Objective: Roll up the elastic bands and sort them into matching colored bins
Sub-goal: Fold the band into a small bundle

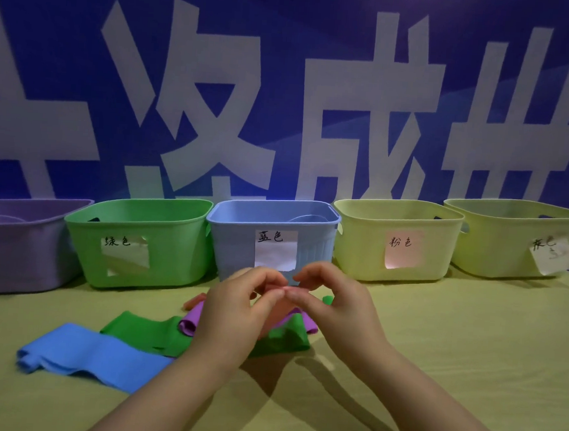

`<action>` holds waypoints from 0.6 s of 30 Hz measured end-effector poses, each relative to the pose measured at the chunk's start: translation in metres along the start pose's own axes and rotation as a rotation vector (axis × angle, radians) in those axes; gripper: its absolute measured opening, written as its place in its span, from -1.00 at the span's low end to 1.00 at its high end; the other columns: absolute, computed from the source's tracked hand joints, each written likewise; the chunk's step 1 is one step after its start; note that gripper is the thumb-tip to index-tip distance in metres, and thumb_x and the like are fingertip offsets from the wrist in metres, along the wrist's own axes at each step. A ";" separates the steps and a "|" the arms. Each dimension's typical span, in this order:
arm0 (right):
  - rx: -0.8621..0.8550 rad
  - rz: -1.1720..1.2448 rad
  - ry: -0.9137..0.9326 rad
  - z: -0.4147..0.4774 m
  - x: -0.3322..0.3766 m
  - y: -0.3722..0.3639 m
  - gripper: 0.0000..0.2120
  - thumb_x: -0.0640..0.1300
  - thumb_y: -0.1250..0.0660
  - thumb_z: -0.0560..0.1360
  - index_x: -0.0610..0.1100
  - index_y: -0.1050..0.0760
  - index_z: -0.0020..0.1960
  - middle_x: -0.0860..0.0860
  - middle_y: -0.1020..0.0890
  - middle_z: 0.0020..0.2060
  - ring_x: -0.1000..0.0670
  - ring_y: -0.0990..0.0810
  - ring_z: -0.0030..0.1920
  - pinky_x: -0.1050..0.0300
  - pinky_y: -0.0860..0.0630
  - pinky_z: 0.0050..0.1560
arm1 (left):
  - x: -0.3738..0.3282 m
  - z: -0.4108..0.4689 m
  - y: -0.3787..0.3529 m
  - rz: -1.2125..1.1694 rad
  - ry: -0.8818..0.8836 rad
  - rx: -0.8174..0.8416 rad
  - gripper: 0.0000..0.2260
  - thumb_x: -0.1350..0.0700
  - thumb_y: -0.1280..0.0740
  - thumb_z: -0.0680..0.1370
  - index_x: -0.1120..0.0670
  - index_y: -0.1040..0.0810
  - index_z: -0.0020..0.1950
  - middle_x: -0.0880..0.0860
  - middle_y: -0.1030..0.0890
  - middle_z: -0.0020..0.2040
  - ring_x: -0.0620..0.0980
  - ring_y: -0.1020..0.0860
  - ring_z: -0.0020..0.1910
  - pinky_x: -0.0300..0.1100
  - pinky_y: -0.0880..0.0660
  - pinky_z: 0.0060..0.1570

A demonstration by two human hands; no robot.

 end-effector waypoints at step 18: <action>0.077 -0.384 0.113 0.001 0.006 -0.013 -0.85 -0.02 -0.31 0.50 -0.06 -0.61 -0.09 0.17 -0.49 -0.25 0.05 -0.41 -0.09 0.33 -0.26 -0.13 | 0.015 -0.009 0.005 0.235 -0.175 -0.018 -0.68 -0.04 -0.08 0.50 0.08 -0.56 -0.20 -0.06 -0.45 -0.24 -0.03 -0.44 -0.22 -0.24 -0.28 -0.27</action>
Point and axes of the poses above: each hand's wrist, its own z-axis towards the middle knuckle, its own y-axis out of the back of the hand, x = y × z, the point moved 2 cm from there along z, towards the middle knuckle
